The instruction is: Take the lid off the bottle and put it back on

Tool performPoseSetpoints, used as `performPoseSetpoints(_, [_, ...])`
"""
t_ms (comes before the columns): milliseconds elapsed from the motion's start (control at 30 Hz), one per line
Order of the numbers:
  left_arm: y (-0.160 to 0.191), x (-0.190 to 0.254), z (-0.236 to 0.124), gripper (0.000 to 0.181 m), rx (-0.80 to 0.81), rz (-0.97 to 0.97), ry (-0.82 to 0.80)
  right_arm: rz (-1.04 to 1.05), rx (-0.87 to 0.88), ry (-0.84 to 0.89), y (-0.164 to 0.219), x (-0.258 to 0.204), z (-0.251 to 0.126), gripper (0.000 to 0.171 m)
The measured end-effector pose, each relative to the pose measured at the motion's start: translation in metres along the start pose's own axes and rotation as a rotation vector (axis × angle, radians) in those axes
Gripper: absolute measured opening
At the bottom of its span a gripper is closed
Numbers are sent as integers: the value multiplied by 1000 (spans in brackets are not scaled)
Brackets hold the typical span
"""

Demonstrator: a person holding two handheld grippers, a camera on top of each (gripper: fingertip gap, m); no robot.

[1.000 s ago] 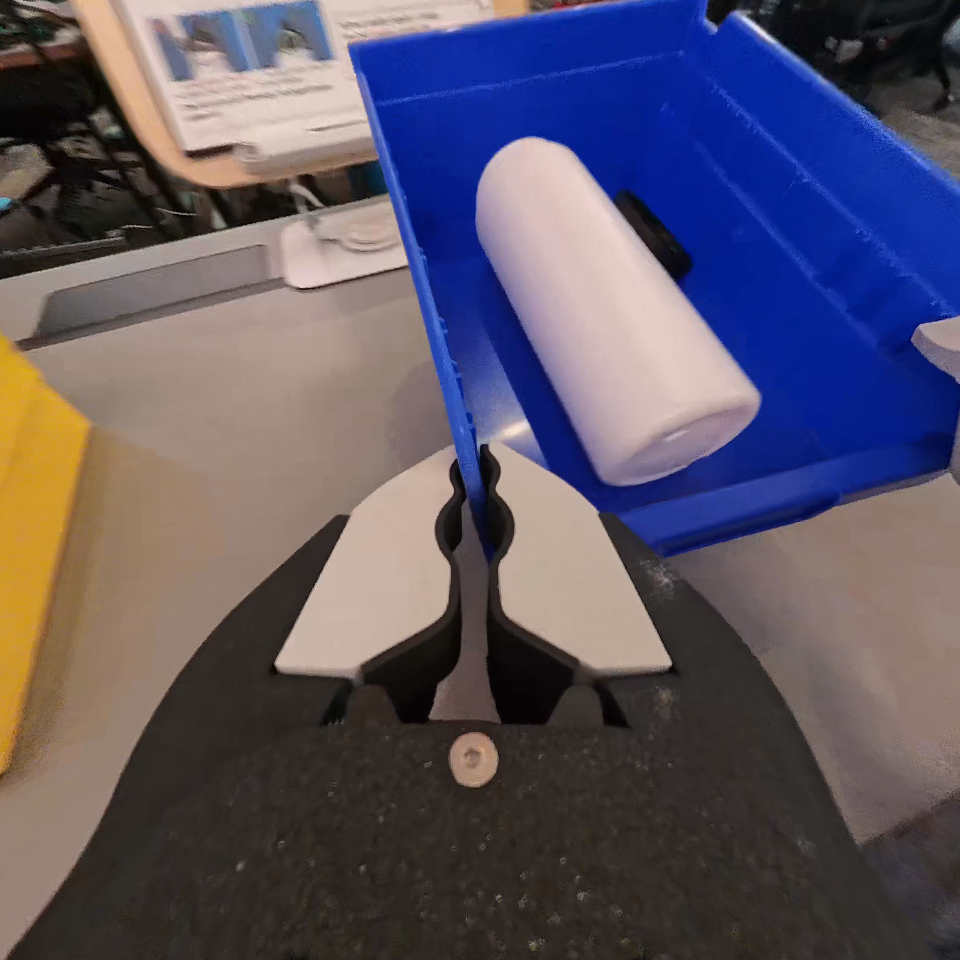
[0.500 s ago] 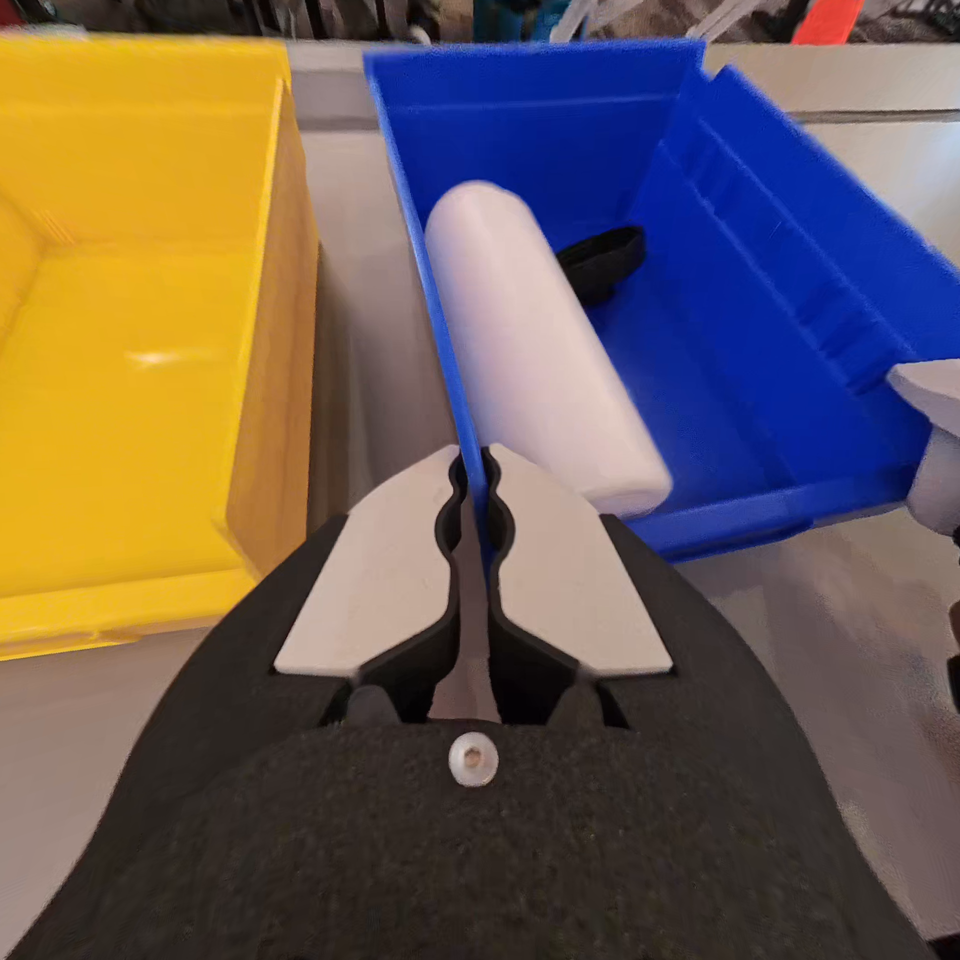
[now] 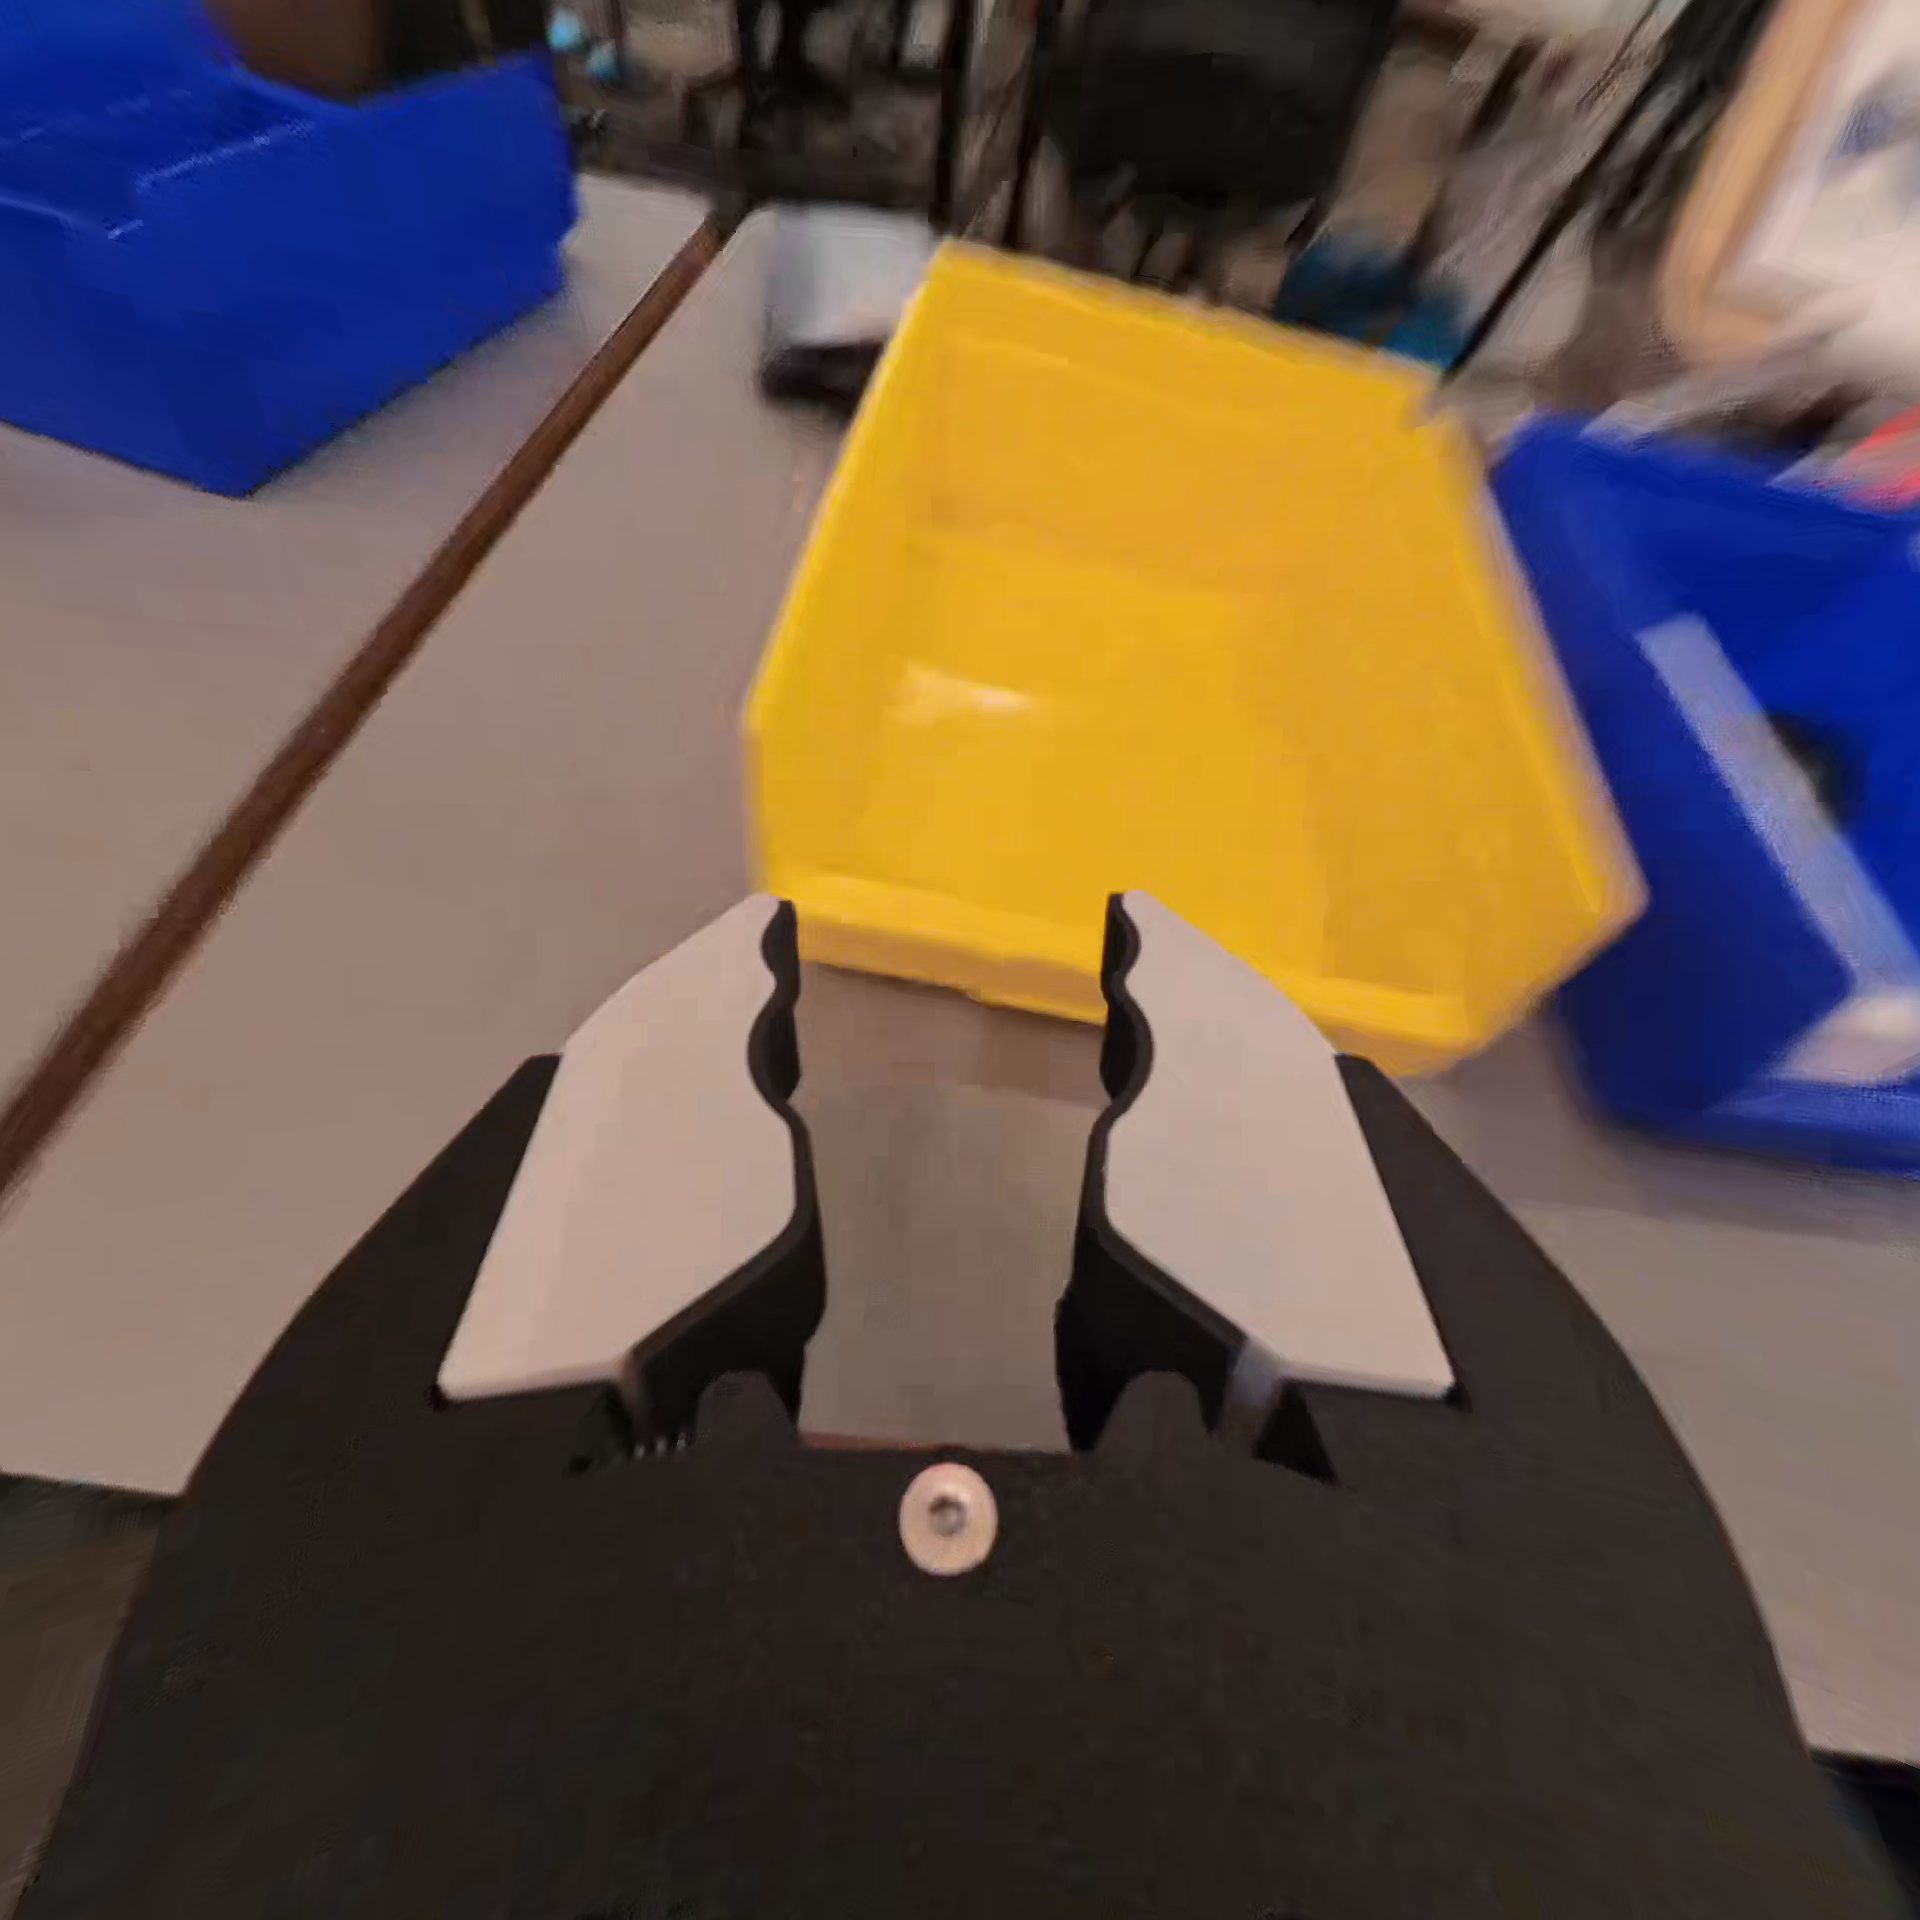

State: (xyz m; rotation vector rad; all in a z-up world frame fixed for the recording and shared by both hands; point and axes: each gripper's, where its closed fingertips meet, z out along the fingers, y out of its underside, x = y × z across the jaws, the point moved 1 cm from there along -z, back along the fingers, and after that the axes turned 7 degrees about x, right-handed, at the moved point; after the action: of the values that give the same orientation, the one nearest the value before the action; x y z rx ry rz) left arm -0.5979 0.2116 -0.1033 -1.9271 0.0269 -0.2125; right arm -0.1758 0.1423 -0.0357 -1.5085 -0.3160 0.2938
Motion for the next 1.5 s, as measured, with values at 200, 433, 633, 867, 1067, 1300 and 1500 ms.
performPoseSetpoints(200, [8,-34,78,46,-123,139,-33,168,-149,-383,46,-143,15,41])
performPoseSetpoints(433, [34,-23,57,3,-201,71,-15,41,-415,-234,124,-196,31,35])
performPoseSetpoints(633, [63,-10,-14,4,-197,87,-103,51,-386,-120,114,-211,70,36])
performPoseSetpoints(867, [86,5,-72,5,-161,71,-96,-1,-413,-75,127,-226,84,30])
performPoseSetpoints(1067, [77,15,-103,5,-93,122,-134,-57,-396,-19,105,-218,74,4])
performPoseSetpoints(1300, [-20,73,-129,5,166,240,-130,-121,-131,59,0,-181,56,4])
performPoseSetpoints(1500, [-91,202,-96,5,275,318,58,-141,-17,238,-79,-65,17,3])
